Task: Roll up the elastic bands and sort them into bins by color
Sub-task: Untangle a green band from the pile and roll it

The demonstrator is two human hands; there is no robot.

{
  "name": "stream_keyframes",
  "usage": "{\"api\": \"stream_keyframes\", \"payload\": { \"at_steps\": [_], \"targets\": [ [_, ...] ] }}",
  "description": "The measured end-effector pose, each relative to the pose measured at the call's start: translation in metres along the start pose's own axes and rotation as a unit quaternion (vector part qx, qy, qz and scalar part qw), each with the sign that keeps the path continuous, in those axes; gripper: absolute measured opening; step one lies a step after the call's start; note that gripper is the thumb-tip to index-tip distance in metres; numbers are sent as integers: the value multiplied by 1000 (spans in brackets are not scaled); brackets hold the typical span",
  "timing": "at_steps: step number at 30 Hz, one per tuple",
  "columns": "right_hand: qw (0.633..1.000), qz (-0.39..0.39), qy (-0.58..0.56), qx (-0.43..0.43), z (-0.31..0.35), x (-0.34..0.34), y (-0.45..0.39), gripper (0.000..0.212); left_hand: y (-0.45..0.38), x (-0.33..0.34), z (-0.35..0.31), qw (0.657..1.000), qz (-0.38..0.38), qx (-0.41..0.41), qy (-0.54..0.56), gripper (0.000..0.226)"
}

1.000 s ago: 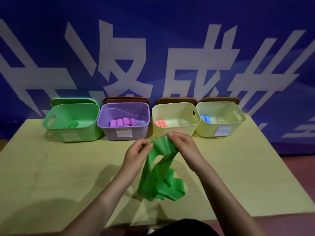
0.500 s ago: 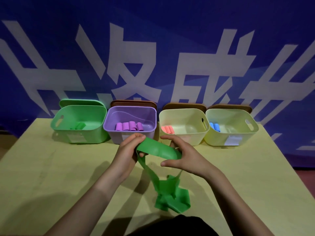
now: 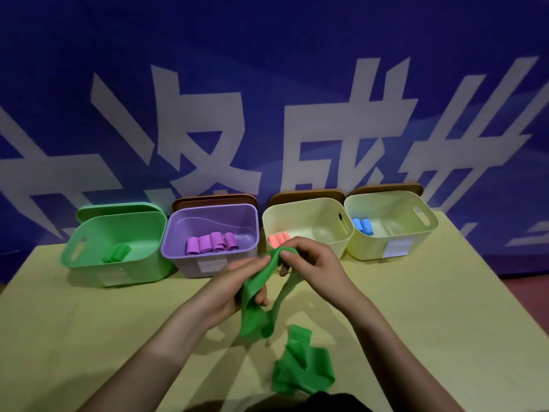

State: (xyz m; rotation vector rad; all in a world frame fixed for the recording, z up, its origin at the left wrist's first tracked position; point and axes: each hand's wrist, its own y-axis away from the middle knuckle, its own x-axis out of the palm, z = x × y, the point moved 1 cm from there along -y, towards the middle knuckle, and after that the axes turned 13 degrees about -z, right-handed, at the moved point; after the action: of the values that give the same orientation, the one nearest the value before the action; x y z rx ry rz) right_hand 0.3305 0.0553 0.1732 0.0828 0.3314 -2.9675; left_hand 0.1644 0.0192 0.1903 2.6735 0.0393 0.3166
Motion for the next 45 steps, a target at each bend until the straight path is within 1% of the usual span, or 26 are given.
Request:
{"api": "stream_keyframes", "payload": {
  "at_steps": [3,4,6,7,9,12,13,16,17,19,21,23,26,28,30,31,32,33,34,36,37,38,39,41,43,45],
  "targets": [
    [999,-33,-19,29,-12,-6,-2,10,-12,6,-9,994,-64,65,65,17],
    [998,-33,-21,49,-19,-6,0,13,-15,8,-12,990,-79,85,83,14],
    [995,-7,-2,95,-35,-4,6,21,-22,9,-20,984,-80,115,109,14],
    [993,15,27,115,-45,-2,10,23,-23,9,-24,982,-78,125,119,17],
    [983,58,81,153,-63,3,16,19,-26,7,-34,974,-82,148,151,28],
    [970,73,94,214,-82,6,22,23,-28,2,-49,963,-96,172,185,43],
    [967,66,83,233,-86,5,22,24,-29,-1,-54,957,-106,181,199,42],
    [959,52,39,277,-93,2,24,23,-32,-16,-67,939,-143,213,230,21],
    [956,48,26,288,-93,1,24,25,-32,-22,-71,934,-153,221,234,17],
    [951,42,-18,306,-92,0,25,33,-34,-33,-76,928,-173,231,236,17],
    [944,31,-73,319,-93,-1,25,30,-34,-41,-77,923,-189,238,236,18],
    [936,14,-122,329,-93,1,24,31,-34,-45,-76,916,-212,244,237,16],
    [916,-29,-197,347,-91,5,24,33,-31,-47,-71,902,-274,251,221,13],
    [904,-56,-247,345,-89,6,24,31,-27,-49,-67,895,-308,258,196,19],
    [884,-74,-298,353,-87,5,24,24,-25,-51,-63,895,-314,267,170,20],
    [876,-78,-309,363,-88,3,25,25,-23,-52,-62,897,-309,271,161,19],
    [874,-75,-300,374,-89,1,26,29,-23,-52,-62,900,-302,273,156,17],
    [881,-65,-270,382,-92,-1,28,32,-21,-49,-62,904,-291,273,153,17],
    [898,-49,-212,382,-95,-2,30,33,-19,-46,-61,911,-274,269,150,17],
    [935,-2,-26,353,-97,-3,34,42,-17,-36,-58,925,-237,255,151,14],
    [944,23,60,324,-95,-2,34,50,-15,-30,-56,930,-226,252,145,16],
    [949,34,116,291,-91,-1,31,57,-13,-25,-54,932,-219,255,134,18],
    [956,30,134,259,-83,2,27,60,-12,-21,-52,934,-212,262,117,18],
    [978,-7,96,187,-62,10,17,58,-7,-13,-46,935,-207,275,88,13],
    [994,-42,30,101,-36,18,6,43,-4,-8,-40,935,-207,278,75,15],
    [998,-50,-12,27,-10,27,-5,37,-2,-7,-36,938,-191,284,56,23]
  ]
}}
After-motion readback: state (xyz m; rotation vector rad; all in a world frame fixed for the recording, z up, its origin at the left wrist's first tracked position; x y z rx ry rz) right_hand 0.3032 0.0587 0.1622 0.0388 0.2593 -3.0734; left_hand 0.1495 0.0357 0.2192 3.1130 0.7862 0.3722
